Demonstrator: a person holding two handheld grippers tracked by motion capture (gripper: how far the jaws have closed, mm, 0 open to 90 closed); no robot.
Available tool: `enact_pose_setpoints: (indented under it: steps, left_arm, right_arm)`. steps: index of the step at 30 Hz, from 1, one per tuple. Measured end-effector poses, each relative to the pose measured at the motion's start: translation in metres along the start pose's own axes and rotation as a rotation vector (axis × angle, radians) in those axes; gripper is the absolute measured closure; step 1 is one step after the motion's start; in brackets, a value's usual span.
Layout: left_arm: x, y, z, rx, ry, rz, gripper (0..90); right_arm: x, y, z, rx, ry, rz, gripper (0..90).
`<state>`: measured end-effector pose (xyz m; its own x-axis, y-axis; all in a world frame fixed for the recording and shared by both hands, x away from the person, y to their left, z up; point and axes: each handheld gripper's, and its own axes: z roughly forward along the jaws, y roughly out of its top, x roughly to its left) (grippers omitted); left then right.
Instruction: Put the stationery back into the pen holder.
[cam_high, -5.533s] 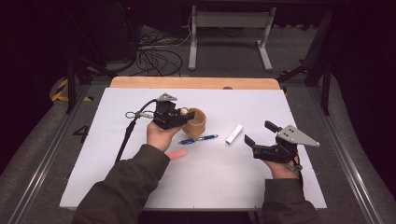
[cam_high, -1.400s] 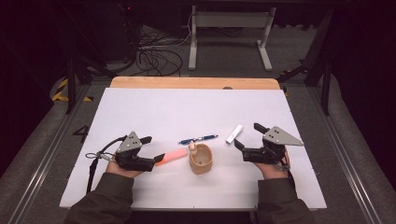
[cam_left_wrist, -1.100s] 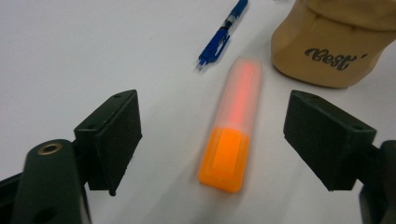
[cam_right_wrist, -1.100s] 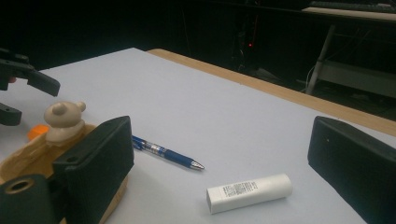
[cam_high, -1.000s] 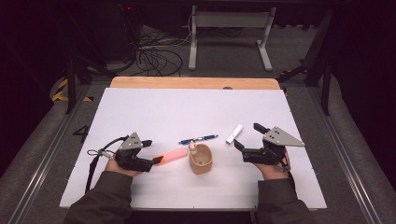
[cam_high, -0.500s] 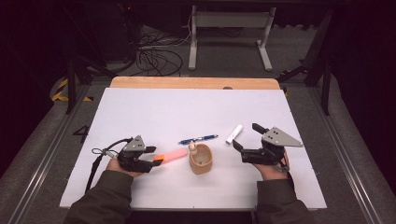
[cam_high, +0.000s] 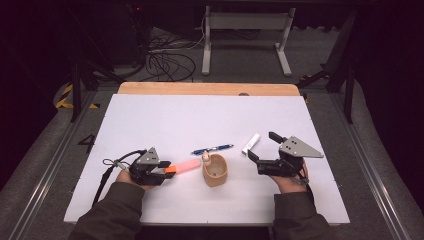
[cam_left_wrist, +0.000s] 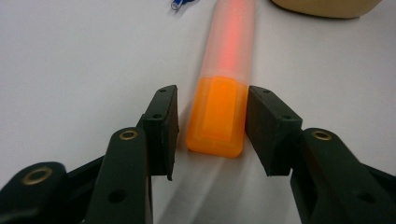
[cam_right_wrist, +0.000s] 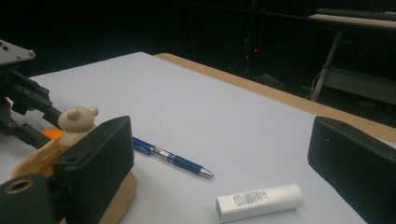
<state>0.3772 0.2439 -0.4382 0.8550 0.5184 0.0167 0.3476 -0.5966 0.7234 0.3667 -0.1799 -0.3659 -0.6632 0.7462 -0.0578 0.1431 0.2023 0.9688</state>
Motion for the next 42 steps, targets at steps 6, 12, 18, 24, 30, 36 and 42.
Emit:
enact_pose_setpoints:
  steps: [6, 12, 18, 24, 30, 36, 42]
  left_arm:
    - [-0.002, 0.000, 0.000, 0.001, -0.002, 0.015, 61.1]
    - [-0.003, 0.000, 0.000, -0.001, -0.008, 0.024, 64.2]
    - [-0.002, 0.000, -0.001, 0.000, -0.015, 0.044, 64.4]
    - [-0.003, 0.002, -0.002, 0.006, -0.012, 0.038, 64.5]
    - [-0.004, 0.009, -0.013, -0.032, -0.010, 0.009, 64.6]
    - [-0.009, 0.019, -0.024, -0.074, -0.019, -0.013, 64.7]
    - [-0.014, 0.031, -0.033, -0.101, -0.012, -0.030, 64.6]
  right_arm:
    - [0.003, 0.000, 0.003, 0.006, 0.010, -0.008, 7.7]
    - [0.003, 0.000, 0.004, 0.008, 0.012, -0.008, 7.7]
    - [0.003, 0.000, 0.003, 0.008, 0.008, -0.009, 7.7]
    - [0.003, 0.000, 0.004, 0.005, 0.013, -0.013, 8.0]
    - [0.009, 0.001, 0.005, 0.003, 0.017, -0.043, 8.5]
    - [0.015, 0.001, 0.010, 0.030, 0.040, -0.078, 13.5]
    - [0.023, 0.001, 0.014, 0.046, 0.070, -0.116, 22.2]
